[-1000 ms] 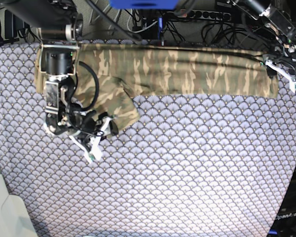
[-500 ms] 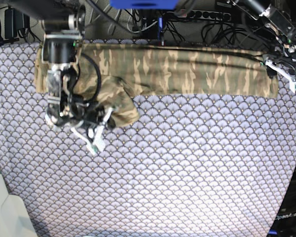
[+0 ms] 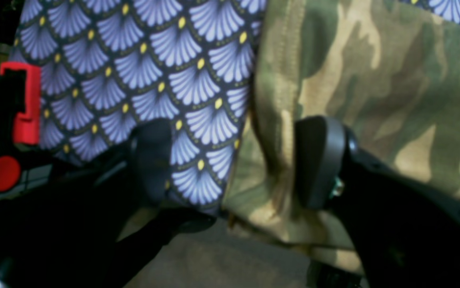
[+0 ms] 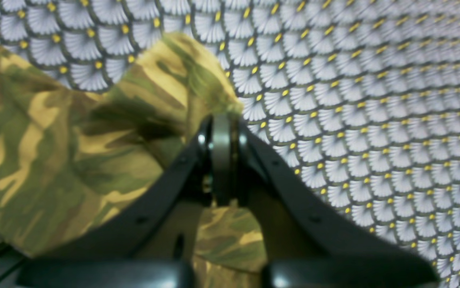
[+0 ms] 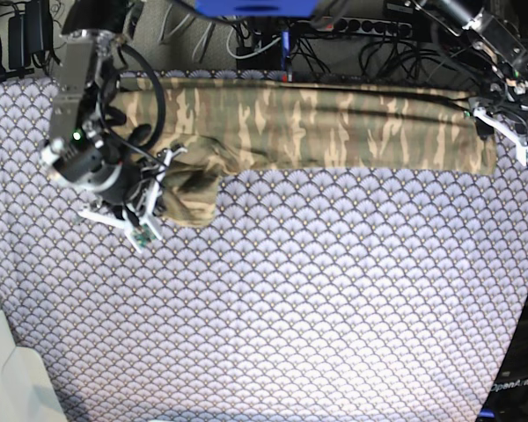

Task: Fold the T-shirt properly
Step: 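Fold the sleeve with the right gripper onto the folded strip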

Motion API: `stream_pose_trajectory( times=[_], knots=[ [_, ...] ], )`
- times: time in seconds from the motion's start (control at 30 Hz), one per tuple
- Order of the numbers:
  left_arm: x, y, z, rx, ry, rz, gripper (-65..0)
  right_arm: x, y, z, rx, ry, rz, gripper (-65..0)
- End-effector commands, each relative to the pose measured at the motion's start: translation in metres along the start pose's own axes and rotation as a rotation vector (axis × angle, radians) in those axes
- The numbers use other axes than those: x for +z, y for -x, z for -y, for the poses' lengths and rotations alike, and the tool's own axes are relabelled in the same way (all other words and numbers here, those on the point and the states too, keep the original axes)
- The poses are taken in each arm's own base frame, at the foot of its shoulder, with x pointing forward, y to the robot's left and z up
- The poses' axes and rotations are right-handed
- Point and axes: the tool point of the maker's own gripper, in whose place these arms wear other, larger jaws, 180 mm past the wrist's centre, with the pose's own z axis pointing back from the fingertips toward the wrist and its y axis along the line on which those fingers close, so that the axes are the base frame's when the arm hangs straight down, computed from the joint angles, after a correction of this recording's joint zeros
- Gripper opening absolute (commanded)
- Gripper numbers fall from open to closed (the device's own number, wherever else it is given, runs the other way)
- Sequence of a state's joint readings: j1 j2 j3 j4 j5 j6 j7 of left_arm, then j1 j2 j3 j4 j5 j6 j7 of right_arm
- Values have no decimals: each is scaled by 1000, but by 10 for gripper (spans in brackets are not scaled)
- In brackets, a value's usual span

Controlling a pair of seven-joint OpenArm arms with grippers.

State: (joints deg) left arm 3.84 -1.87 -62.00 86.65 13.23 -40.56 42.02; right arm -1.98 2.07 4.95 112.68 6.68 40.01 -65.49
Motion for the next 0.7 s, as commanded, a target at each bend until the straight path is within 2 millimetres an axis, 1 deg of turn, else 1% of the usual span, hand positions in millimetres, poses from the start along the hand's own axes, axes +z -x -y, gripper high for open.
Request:
stream_pose_trajectory(
  times=[0.0, 0.13, 0.3, 0.47, 0.57, 0.67],
  knots=[
    [3, -1, -11, -18, -38, -17, -188, 5, -4, -1, 6, 2, 24, -650],
    [3, -1, -11, -18, -37, -15, -188, 5, 18, -14, -4, -26, -19, -650],
    [1, -5, -7, -42, -26, -13, -188, 9, 35, -22, 6, -46, -8, -650],
    [1, -6, -7, -42, -27, -11, -188, 13, 48, -24, 21, -56, 6, -650],
    [1, -6, -7, -42, -27, -11, -188, 16, 56, -22, 42, -56, -1, -650],
    [1, -6, -7, -43, -28, -10, -188, 20, 69, -27, 53, -72, -12, -650]
  ],
)
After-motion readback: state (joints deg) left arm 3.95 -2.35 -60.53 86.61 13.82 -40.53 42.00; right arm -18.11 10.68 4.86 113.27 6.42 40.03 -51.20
